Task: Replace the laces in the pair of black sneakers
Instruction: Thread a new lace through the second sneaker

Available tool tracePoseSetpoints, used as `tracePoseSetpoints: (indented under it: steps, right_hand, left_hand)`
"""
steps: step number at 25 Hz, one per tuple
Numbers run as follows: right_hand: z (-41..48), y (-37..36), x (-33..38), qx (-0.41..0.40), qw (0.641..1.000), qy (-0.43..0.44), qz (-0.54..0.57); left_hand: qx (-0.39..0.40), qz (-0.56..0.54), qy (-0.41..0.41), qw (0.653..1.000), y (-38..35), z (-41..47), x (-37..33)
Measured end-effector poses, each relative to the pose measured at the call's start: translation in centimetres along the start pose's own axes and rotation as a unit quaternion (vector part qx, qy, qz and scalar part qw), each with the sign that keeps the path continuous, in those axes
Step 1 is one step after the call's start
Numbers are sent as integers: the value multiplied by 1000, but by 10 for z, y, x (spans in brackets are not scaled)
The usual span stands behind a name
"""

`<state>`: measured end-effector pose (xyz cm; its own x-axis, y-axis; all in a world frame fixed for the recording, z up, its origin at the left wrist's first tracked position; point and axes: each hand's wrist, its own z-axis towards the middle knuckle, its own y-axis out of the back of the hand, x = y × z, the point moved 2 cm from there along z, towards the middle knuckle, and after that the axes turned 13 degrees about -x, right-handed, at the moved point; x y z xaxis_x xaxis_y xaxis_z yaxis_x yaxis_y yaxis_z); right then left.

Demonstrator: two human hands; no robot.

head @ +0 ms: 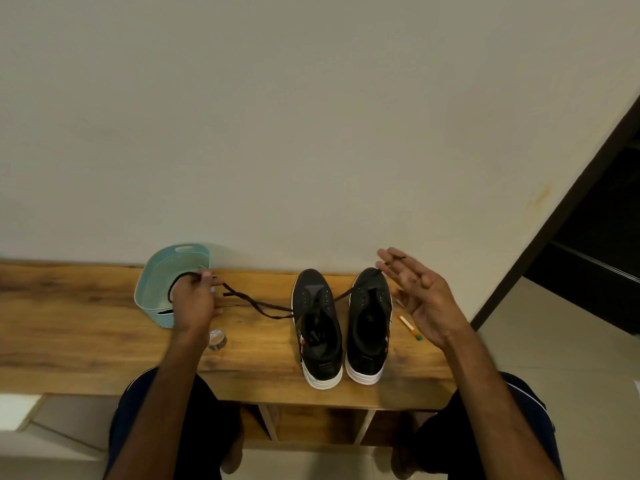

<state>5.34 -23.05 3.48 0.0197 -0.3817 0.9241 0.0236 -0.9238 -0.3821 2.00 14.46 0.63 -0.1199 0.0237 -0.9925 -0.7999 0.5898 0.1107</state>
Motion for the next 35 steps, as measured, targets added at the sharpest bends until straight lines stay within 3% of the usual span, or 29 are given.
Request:
tracePoseSetpoints:
  steps: [2, 4, 6, 8, 11, 12, 14, 16, 17, 18, 22, 25, 28, 32, 33, 35]
  right_hand:
    - [0, -10, -18, -26, 975, 36, -218]
    - [0, -19, -30, -73, 923, 77, -370]
    - [3, -24, -34, -107, 905, 97, -400]
    - [7, -23, -33, -150, 915, 85, -366]
    - [12, -22, -38, -183, 937, 32, -297]
    - [14, -22, -39, -187, 944, 15, -272]
    - [17, -22, -38, -190, 955, -9, -229]
    - [19, -24, -37, -178, 963, -27, -198]
    - [19, -25, -37, -172, 966, -32, -190]
    - [19, -25, -38, -168, 967, -35, -187]
    - [22, -19, -38, -199, 967, -43, -156]
    - [28, -8, -35, -267, 955, -55, -114]
    - [29, -2, -31, -295, 950, -56, -86]
    - [27, -5, -27, -318, 947, -33, -25]
    - [27, -3, -25, -334, 942, -26, 21]
    - [25, 3, -19, -363, 923, -19, 127]
  left_hand:
    - [34, 207, -131, 969, -7, 5, 6]
    - [99, 456, -194, 863, -11, 2, 14]
    - [138, 597, -186, 768, -16, -8, 19]
    - [137, 628, -213, 736, -32, -27, 14]
    - [243, 487, -286, 788, -76, -61, 14]
    - [304, 462, -291, 781, -88, -71, 18]
    - [363, 516, -314, 709, -101, -81, 37]
    - [352, 577, -332, 658, -105, -79, 50]
    - [344, 572, -335, 665, -106, -79, 48]
    - [336, 546, -330, 692, -105, -78, 42]
    - [245, 325, -268, 873, -76, -56, 4]
    - [139, 185, -151, 961, -47, -19, 2]
    - [86, 144, -42, 985, -38, 7, 7]
    - [-68, 269, -123, 953, -24, 20, 5]
    - [-92, 229, -104, 964, -19, 28, 5]
    - [-113, 56, 21, 992, -12, 44, 6]
